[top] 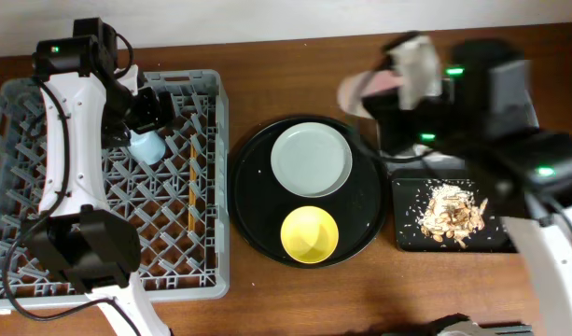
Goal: Sort waste into correct bins and load items into the dishwasher rack
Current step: 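Grasp the pink cup on the white plate with the right gripper, then pass the pink cup from the right gripper to the left gripper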
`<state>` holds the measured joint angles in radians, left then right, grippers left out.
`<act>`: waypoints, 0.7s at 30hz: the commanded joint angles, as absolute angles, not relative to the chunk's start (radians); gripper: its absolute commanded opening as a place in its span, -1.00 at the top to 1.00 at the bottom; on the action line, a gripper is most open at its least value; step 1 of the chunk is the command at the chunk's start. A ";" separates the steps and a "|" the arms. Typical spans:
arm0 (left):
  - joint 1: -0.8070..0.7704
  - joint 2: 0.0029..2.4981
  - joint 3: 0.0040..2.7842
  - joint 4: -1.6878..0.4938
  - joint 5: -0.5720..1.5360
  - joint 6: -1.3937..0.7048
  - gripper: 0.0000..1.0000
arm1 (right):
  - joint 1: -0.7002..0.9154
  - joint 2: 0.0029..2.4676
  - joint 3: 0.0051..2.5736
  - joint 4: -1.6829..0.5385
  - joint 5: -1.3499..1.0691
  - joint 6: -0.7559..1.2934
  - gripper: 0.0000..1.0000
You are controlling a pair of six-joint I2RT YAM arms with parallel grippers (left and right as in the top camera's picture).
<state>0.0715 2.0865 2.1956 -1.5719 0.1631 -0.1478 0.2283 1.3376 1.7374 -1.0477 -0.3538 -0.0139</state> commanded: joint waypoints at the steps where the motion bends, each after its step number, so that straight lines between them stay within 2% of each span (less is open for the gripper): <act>1: 0.068 2.057 2.211 -1.530 0.281 -0.157 -0.99 | 0.080 1.370 1.721 -1.090 -0.725 -0.058 0.92; 3: 0.059 2.057 2.210 -1.534 0.416 -0.125 -0.99 | 0.015 1.382 1.701 -1.115 -0.906 -0.136 0.92; 4: 0.048 2.057 2.210 -1.524 0.641 0.020 -0.99 | -0.019 1.397 1.674 -1.133 -1.046 -0.212 0.92; 6: 0.036 2.057 2.210 -1.554 0.963 0.221 -0.99 | -0.029 1.412 1.635 -1.133 -1.154 -0.268 0.92; 9: 0.007 2.056 2.210 -1.662 1.307 0.421 -0.99 | -0.025 1.438 1.565 -1.125 -1.343 -0.378 0.92; 12: -0.035 2.056 2.210 -1.680 1.347 0.429 -0.99 | -0.018 1.469 1.506 -1.115 -1.553 -0.512 0.92; 21: -0.241 2.057 2.210 -1.649 1.372 0.429 -0.99 | 0.080 1.533 1.459 -0.991 -1.552 -0.550 0.92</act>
